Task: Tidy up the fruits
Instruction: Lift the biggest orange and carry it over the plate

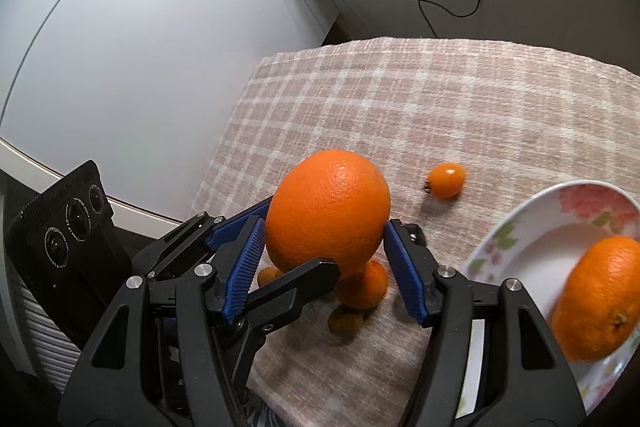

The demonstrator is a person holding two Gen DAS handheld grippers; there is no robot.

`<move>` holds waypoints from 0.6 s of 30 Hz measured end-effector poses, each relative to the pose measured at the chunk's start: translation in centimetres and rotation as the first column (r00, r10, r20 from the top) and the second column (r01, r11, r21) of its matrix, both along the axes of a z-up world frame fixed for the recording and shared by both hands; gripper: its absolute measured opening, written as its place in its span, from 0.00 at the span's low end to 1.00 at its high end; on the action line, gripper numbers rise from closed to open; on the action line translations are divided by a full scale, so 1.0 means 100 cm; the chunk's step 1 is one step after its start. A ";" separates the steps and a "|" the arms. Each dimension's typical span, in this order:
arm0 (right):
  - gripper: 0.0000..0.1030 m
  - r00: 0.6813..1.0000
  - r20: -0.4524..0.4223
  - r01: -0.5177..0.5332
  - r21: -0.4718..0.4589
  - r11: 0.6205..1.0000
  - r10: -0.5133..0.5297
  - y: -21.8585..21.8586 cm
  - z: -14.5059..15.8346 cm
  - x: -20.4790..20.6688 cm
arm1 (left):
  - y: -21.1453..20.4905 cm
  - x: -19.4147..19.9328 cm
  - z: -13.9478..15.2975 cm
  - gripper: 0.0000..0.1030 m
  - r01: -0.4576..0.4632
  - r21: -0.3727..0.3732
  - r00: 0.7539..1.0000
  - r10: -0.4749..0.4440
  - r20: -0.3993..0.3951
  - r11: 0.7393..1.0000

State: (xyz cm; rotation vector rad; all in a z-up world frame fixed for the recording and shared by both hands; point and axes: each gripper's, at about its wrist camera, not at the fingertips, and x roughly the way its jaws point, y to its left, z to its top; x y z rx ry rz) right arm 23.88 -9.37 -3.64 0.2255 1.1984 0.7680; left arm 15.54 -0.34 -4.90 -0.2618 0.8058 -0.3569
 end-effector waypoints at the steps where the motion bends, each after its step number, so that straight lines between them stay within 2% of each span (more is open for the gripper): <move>1: 0.63 1.000 0.001 0.004 0.000 1.000 -0.004 -0.003 0.001 0.000 | -0.003 0.000 0.001 0.60 0.005 -0.003 1.000 -0.005 0.002 1.000; 18: 0.63 0.996 0.009 0.087 -0.008 0.996 -0.087 -0.072 0.016 -0.015 | -0.061 -0.001 0.012 0.60 0.088 -0.025 0.996 -0.087 0.019 0.996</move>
